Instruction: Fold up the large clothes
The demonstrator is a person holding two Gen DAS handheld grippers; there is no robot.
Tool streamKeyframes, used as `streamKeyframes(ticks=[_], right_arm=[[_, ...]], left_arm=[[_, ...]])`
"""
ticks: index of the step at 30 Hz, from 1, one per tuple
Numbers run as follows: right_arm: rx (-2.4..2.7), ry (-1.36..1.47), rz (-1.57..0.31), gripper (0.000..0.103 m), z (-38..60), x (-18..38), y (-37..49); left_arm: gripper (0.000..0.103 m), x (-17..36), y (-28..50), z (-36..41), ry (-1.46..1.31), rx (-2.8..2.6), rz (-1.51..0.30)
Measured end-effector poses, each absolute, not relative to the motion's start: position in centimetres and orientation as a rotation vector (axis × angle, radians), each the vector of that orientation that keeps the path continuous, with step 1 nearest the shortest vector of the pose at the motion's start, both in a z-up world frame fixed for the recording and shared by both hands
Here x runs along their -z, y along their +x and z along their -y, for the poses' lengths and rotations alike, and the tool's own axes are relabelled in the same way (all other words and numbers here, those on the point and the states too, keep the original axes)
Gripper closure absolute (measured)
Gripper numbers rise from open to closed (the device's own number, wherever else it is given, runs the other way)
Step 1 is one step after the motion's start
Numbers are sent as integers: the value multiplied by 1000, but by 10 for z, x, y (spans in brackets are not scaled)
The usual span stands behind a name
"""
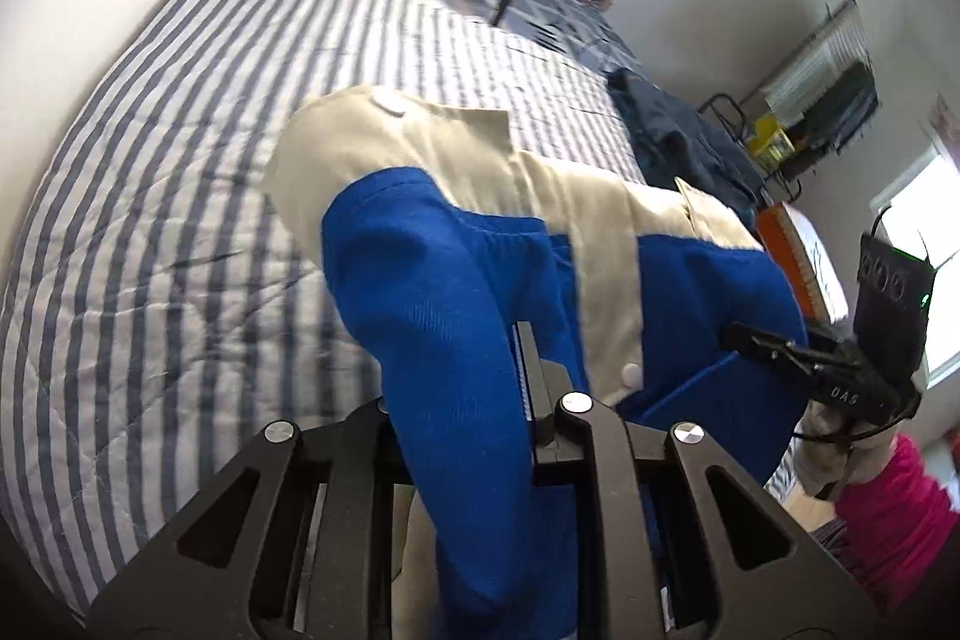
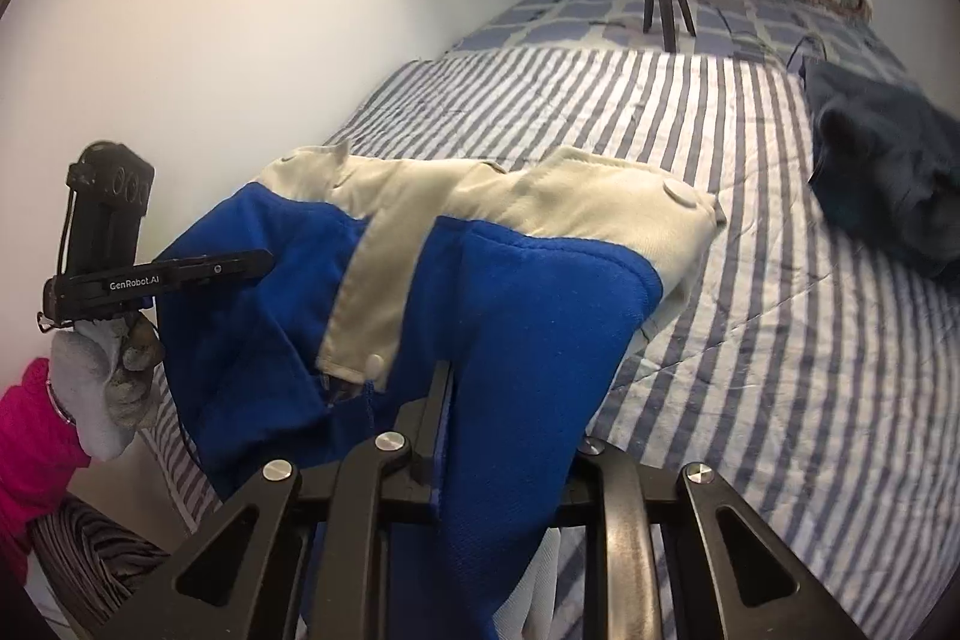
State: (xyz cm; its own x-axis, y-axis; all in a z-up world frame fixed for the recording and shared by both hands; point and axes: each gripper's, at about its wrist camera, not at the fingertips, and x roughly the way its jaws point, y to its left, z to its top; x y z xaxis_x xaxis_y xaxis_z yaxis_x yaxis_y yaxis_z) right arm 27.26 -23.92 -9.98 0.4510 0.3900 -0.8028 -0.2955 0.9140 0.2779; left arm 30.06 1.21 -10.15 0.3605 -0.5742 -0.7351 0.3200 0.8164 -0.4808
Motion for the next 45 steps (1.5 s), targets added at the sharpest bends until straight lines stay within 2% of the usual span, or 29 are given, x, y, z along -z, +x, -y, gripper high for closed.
streamKeyframes(ticks=[11, 24, 45], right_arm=[[-330, 23, -959, 84, 303, 51, 237], [-195, -7, -932, 84, 398, 19, 233], [-31, -12, -831, 85, 548, -13, 343]], left_arm=[[90, 84, 297, 56, -312, 703, -1050], [91, 65, 327, 169, -299, 833, -1024], [91, 47, 458, 334, -303, 963, -938]])
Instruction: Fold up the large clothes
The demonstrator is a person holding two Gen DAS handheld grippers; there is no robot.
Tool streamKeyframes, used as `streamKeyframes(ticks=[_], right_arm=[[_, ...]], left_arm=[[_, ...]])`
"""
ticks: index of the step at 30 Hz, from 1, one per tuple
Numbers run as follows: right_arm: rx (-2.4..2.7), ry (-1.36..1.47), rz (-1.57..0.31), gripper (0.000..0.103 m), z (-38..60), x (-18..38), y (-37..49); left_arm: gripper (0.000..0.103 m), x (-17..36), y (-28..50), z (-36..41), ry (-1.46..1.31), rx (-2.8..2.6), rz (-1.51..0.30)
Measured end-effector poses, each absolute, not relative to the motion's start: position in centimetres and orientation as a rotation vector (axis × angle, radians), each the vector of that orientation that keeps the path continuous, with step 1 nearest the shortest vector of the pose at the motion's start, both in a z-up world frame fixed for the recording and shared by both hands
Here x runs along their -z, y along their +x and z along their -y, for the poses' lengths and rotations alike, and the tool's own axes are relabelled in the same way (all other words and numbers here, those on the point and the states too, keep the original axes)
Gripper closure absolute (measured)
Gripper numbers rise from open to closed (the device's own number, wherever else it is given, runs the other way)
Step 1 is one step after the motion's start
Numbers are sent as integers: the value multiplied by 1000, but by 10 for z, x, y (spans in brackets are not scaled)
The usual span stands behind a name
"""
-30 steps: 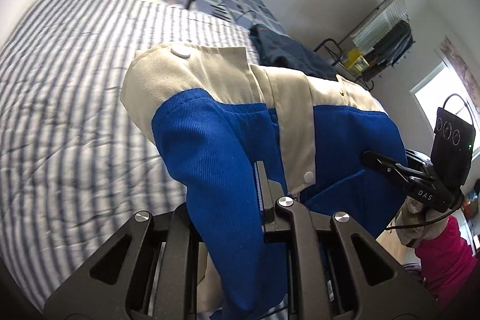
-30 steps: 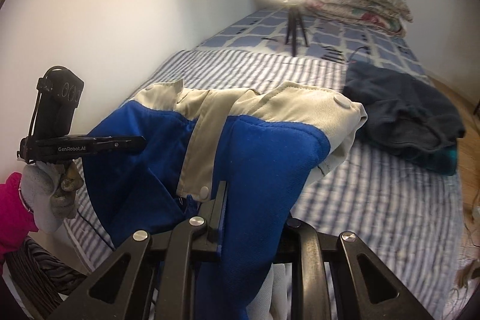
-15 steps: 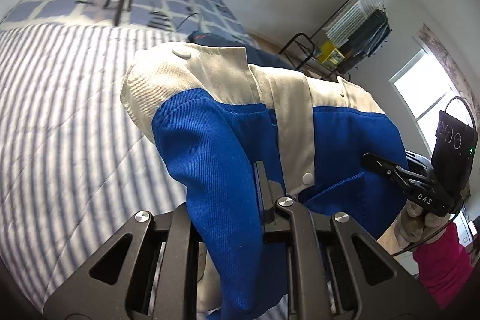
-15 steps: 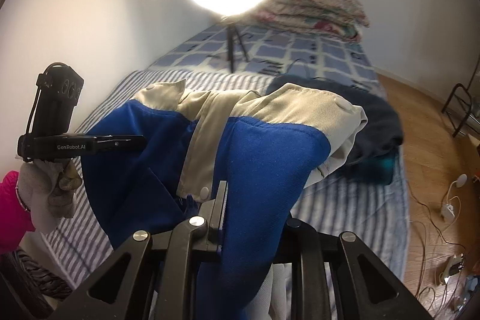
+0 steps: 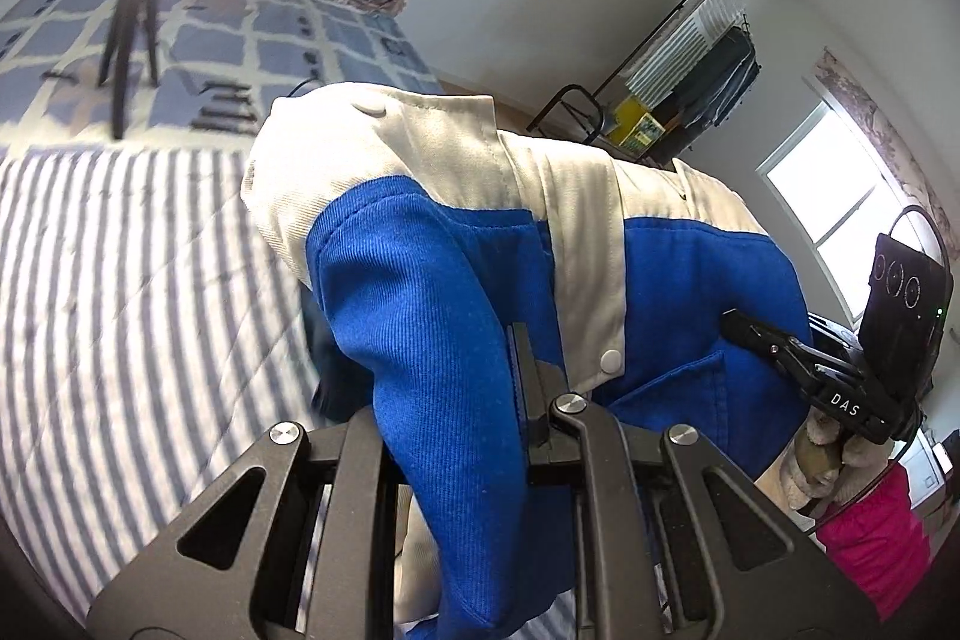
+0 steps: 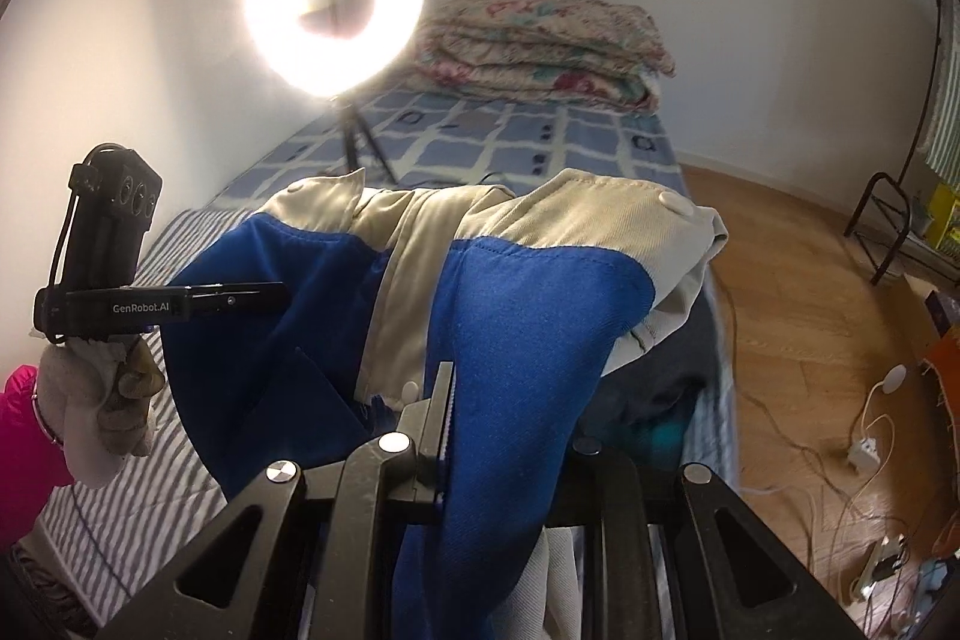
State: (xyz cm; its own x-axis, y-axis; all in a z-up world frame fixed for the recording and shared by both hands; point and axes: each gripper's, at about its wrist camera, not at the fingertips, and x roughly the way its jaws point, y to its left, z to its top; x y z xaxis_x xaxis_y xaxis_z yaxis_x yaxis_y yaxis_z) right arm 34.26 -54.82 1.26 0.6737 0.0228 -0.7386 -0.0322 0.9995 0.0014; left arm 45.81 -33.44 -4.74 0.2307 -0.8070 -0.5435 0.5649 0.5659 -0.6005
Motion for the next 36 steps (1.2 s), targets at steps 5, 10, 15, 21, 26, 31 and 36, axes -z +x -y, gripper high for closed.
streamKeyframes(ticks=[5, 10, 15, 21, 26, 31, 36], right_arm=[[-3, -57, -819, 85, 572, -18, 374], [23, -74, -790, 85, 596, -20, 408], [39, -78, -792, 85, 615, -4, 439], [91, -84, -842, 84, 635, 32, 462], [175, -128, -898, 73, 646, 50, 471], [237, -175, -937, 65, 653, 68, 476], [281, -198, -956, 52, 657, 79, 481]], left_arm=[[91, 45, 489, 361, -317, 972, -917], [91, 46, 513, 383, -329, 961, -888], [91, 62, 538, 399, -351, 936, -889], [91, 88, 549, 403, -298, 873, -924], [90, 96, 552, 403, -262, 845, -937], [87, 99, 550, 405, -232, 816, -938], [77, 98, 546, 409, -170, 791, -921]])
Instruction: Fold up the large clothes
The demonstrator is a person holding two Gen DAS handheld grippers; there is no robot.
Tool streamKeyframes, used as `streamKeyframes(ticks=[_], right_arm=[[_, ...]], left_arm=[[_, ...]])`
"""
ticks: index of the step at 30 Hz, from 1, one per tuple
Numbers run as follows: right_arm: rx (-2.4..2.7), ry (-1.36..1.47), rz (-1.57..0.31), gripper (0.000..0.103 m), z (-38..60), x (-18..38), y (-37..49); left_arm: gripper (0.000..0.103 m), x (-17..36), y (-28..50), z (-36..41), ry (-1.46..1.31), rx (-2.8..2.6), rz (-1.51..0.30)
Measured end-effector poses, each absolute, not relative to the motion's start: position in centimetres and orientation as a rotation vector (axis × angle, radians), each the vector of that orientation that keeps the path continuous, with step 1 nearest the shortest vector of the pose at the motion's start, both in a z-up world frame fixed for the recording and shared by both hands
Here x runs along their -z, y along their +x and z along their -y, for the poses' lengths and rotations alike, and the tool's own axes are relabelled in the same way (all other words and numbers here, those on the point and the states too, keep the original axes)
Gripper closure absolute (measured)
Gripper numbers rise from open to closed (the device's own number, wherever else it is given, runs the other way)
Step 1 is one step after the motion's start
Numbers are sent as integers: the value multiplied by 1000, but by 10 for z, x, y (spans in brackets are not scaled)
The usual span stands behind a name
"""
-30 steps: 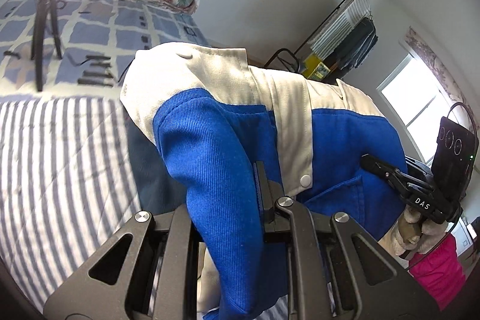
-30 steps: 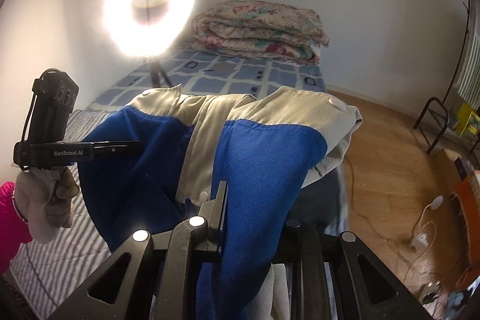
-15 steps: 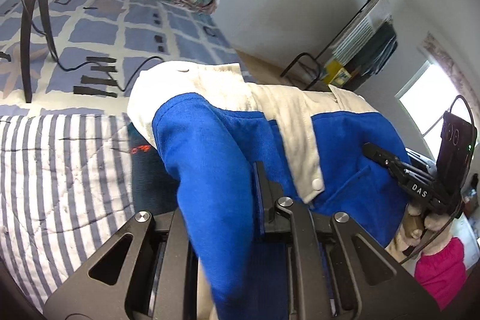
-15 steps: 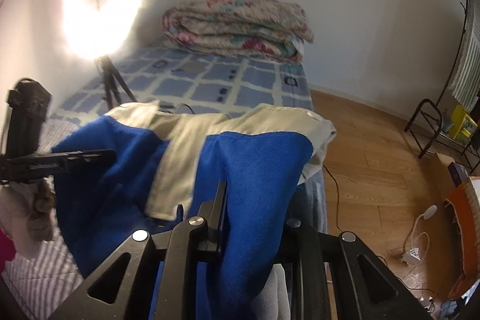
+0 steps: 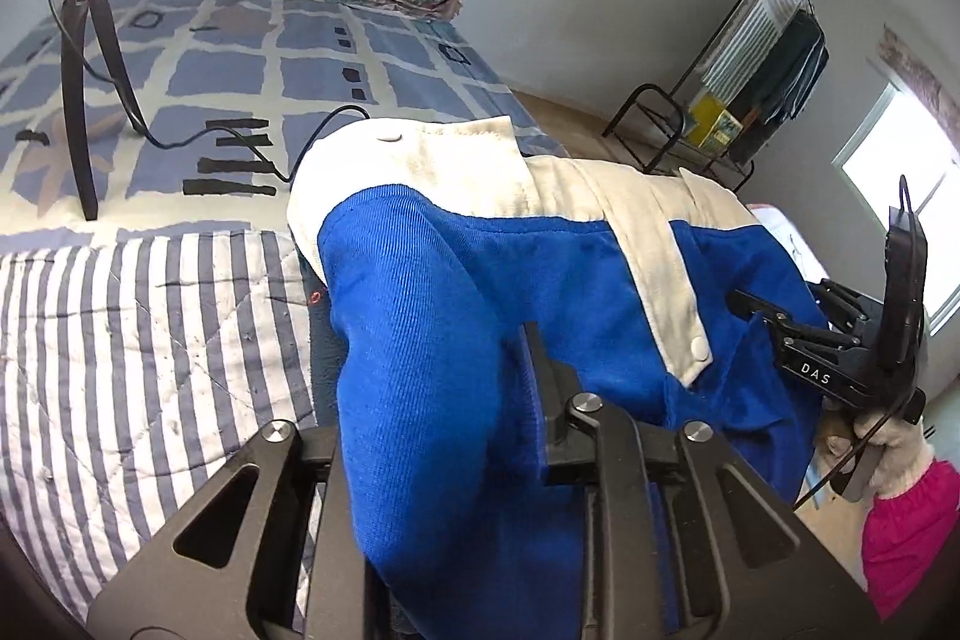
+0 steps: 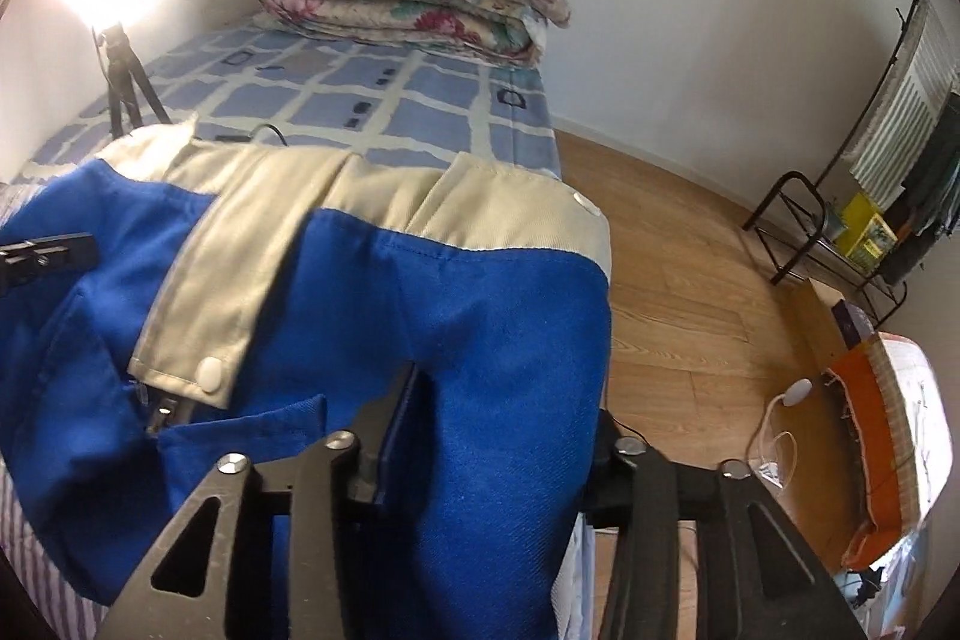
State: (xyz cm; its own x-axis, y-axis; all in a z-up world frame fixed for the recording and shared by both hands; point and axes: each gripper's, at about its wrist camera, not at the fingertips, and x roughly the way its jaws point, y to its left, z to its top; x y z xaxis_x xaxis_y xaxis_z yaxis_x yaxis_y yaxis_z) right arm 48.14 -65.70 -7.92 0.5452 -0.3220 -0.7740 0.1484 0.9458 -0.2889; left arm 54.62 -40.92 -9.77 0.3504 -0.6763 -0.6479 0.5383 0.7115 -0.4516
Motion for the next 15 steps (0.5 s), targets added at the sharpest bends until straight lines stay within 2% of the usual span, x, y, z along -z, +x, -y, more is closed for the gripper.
streamKeyframes(ticks=[2, 3, 5, 15], right_arm=[[310, -214, -969, 38, 658, 84, 483], [318, -220, -981, 37, 659, 88, 484], [328, -217, -991, 35, 662, 93, 483], [376, -186, -939, 27, 662, 60, 453]], left_arm=[[69, 99, 547, 409, -167, 771, -936], [61, 100, 547, 409, -169, 764, -944], [53, 102, 547, 405, -164, 748, -956], [53, 74, 527, 384, -108, 702, -954]])
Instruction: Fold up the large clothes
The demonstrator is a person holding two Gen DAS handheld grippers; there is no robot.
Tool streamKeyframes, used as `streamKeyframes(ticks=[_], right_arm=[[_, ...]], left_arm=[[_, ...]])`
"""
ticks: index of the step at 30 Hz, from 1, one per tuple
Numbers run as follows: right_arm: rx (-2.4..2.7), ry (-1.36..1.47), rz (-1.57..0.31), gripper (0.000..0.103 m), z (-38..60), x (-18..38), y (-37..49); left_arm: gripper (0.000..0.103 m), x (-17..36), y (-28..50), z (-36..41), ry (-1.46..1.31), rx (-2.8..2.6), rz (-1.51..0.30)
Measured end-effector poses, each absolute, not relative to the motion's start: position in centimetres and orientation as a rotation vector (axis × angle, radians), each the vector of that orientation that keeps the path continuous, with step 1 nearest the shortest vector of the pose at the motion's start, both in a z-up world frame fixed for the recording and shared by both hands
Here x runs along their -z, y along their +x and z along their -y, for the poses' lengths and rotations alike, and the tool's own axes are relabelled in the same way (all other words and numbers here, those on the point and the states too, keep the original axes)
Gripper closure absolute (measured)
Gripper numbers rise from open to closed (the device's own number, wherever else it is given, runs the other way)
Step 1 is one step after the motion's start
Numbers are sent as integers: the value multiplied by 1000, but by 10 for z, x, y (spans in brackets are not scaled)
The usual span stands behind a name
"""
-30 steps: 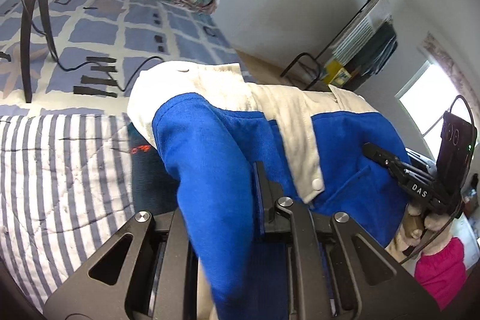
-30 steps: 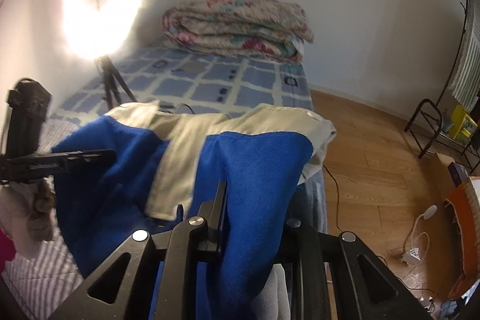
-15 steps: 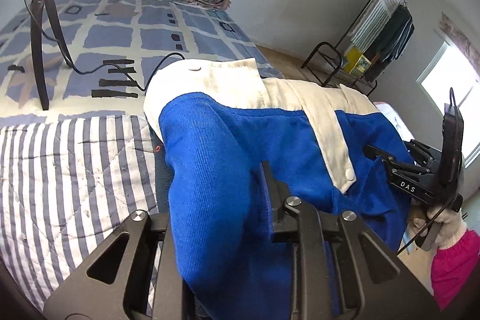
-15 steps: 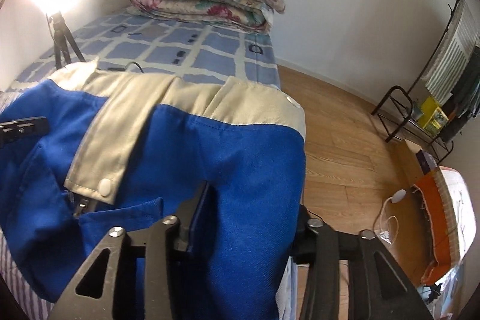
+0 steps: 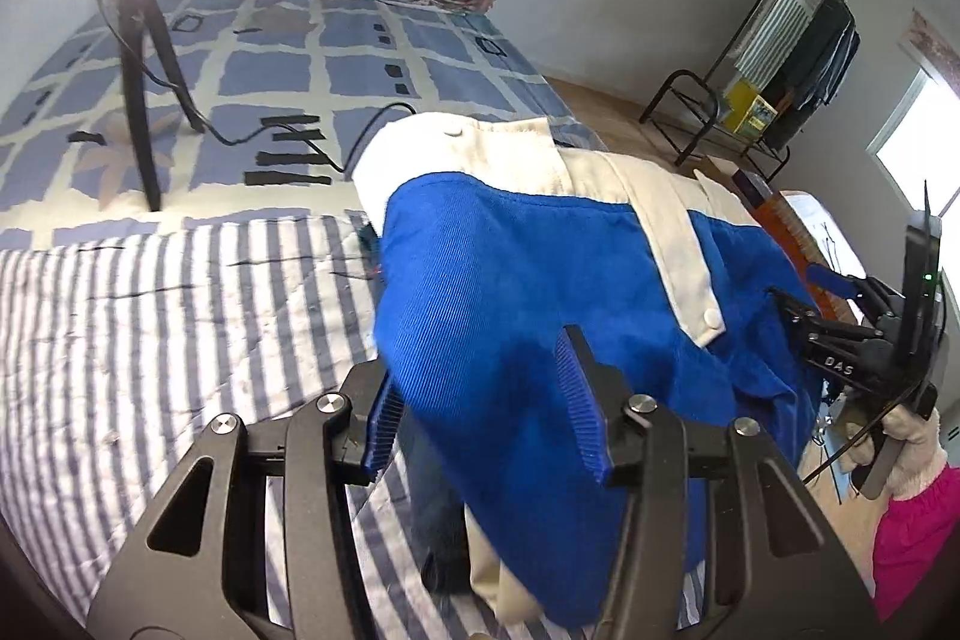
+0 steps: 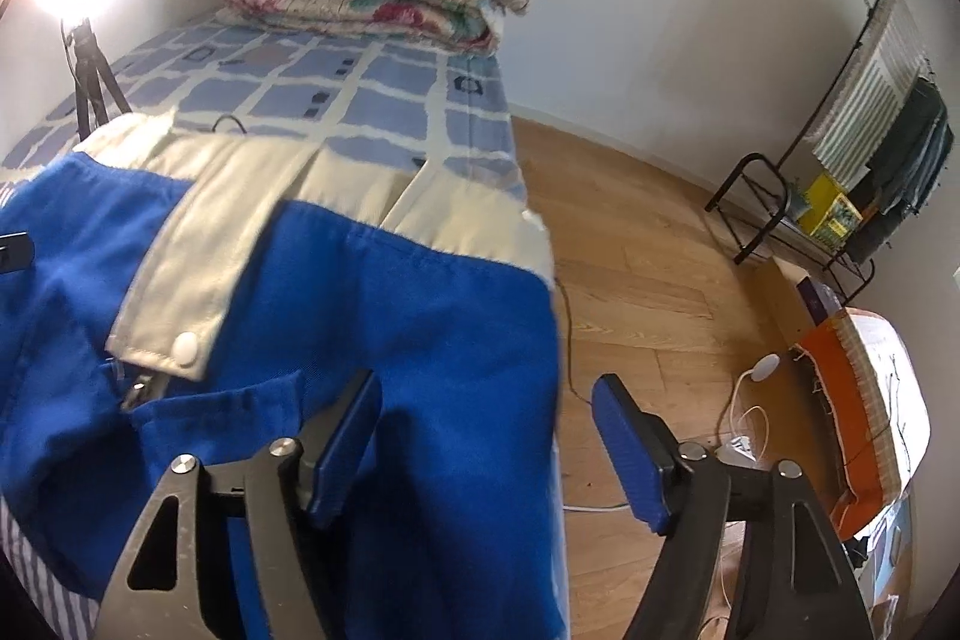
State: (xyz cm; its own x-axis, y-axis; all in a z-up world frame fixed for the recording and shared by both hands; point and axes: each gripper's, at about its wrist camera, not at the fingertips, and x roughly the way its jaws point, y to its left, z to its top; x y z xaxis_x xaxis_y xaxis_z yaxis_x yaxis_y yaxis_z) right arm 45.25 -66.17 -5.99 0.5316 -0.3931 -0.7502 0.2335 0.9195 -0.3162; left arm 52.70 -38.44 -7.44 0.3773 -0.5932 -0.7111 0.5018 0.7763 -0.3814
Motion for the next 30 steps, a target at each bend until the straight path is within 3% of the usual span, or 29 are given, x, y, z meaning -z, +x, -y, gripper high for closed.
streamKeyframes(ticks=[13, 21, 30], right_arm=[[326, -175, -796, 26, 613, -54, 366], [264, -175, -644, 25, 560, -159, 269], [224, -216, -523, 24, 494, -245, 151]], left_arm=[[53, -49, 418, 347, -3, 685, -750], [53, -155, 315, 311, 39, 679, -571], [50, -238, 192, 269, 74, 684, -413]])
